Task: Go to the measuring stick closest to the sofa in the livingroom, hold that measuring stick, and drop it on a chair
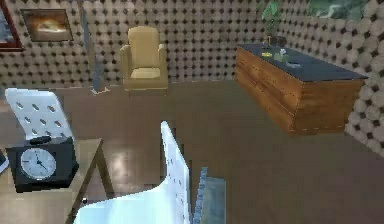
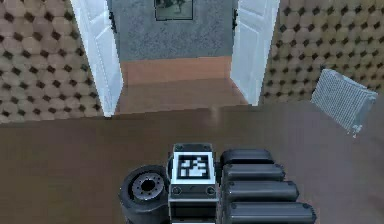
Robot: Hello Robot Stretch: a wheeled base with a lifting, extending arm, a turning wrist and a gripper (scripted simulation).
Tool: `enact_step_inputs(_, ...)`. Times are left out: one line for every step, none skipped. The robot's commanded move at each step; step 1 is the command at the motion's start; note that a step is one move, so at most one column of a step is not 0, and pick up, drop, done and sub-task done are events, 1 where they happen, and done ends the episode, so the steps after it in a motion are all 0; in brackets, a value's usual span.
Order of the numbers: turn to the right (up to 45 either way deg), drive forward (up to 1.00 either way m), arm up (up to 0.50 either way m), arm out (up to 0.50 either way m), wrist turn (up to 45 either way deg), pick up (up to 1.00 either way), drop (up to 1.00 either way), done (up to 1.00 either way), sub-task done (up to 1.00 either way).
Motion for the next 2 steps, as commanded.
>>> enact_step_inputs(45.0,0.0,0.0,0.0,0.0,0.0,0.0,0.0,0.0)
enact_step_inputs(9.0,0.0,0.0,0.0,0.0,0.0,0.0,0.0,0.0)
